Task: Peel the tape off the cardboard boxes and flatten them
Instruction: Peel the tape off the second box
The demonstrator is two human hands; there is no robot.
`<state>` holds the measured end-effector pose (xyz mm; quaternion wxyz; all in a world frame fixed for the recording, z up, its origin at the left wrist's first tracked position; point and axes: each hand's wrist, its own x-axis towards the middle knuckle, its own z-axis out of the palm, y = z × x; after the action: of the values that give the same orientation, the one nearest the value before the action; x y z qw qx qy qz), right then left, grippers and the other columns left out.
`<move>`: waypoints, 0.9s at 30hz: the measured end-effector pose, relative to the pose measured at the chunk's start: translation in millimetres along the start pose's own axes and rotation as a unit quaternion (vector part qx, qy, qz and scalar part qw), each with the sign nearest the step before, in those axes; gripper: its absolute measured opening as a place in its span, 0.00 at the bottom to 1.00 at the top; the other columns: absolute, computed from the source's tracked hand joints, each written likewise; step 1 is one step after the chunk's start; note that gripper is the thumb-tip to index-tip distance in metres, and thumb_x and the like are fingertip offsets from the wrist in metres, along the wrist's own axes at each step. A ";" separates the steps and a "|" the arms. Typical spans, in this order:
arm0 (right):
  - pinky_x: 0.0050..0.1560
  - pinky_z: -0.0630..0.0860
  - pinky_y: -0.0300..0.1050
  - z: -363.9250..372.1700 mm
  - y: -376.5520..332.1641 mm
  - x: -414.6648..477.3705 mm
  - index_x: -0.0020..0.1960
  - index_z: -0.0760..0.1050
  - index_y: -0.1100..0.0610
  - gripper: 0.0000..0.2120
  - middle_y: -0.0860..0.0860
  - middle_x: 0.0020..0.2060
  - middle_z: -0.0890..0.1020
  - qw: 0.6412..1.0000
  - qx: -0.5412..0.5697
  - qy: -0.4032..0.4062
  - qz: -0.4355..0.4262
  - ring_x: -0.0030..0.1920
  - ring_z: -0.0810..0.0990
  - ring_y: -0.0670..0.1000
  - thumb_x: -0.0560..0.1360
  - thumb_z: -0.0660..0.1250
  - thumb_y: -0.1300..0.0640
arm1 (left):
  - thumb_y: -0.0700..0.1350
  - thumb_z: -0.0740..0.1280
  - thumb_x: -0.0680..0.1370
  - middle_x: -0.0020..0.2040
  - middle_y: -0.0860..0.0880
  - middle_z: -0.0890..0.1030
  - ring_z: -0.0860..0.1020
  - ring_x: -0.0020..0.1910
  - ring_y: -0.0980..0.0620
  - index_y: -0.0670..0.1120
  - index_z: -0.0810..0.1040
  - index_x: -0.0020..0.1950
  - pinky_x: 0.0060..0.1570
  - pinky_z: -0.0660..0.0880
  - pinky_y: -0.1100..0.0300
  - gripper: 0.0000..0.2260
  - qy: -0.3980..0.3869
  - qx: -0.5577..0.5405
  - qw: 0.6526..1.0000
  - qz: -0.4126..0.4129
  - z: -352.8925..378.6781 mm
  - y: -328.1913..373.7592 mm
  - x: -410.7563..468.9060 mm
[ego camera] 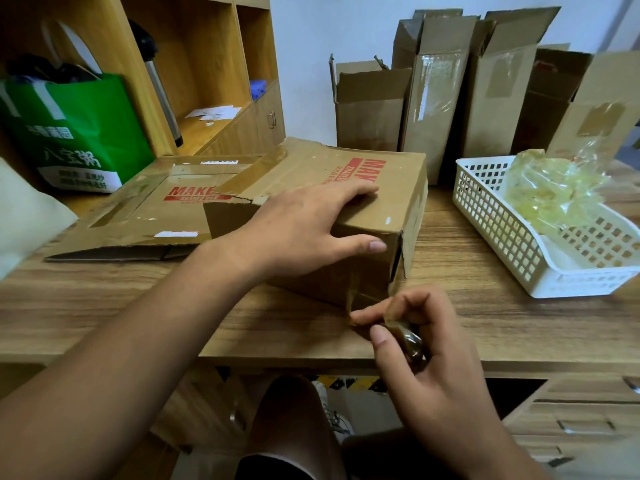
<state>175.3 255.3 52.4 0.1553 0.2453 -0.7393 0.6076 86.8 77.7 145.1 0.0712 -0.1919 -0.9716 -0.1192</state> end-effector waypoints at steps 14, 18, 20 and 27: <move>0.50 0.77 0.29 -12.2 11.5 7.5 0.46 0.64 0.46 0.20 0.45 0.40 0.82 0.996 -0.056 0.074 -0.005 0.58 0.82 0.39 0.73 0.73 0.62 | 0.57 0.67 0.79 0.77 0.66 0.63 0.60 0.77 0.64 0.63 0.65 0.77 0.76 0.61 0.51 0.26 -0.011 -0.056 0.997 0.050 -3.8 -22.4 -1.5; 0.51 0.78 0.32 0.4 9.9 2.1 0.47 0.65 0.45 0.15 0.43 0.40 0.81 0.997 -0.025 0.073 -0.024 0.57 0.83 0.40 0.73 0.70 0.58 | 0.61 0.66 0.78 0.76 0.67 0.64 0.62 0.77 0.61 0.65 0.65 0.76 0.73 0.66 0.46 0.27 0.014 -0.035 0.999 0.038 0.3 -15.7 -1.3; 0.52 0.78 0.32 7.9 11.5 0.0 0.47 0.65 0.44 0.16 0.42 0.41 0.82 0.997 -0.015 0.071 -0.023 0.57 0.83 0.40 0.73 0.71 0.59 | 0.62 0.66 0.78 0.76 0.67 0.64 0.62 0.76 0.61 0.66 0.65 0.76 0.72 0.67 0.45 0.27 0.019 -0.029 0.999 0.032 1.6 -13.0 -1.3; 0.51 0.79 0.32 20.4 7.8 -6.9 0.46 0.65 0.42 0.22 0.41 0.44 0.83 0.999 -0.010 0.038 -0.024 0.55 0.84 0.40 0.74 0.74 0.63 | 0.63 0.65 0.78 0.76 0.68 0.64 0.62 0.76 0.60 0.68 0.63 0.76 0.71 0.68 0.43 0.27 0.017 -0.025 0.999 0.016 2.2 -10.3 -1.9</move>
<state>178.1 237.7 38.0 0.2005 0.2379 -0.7326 0.6053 84.3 68.3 140.6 0.0848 -0.2071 -0.9638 -0.1451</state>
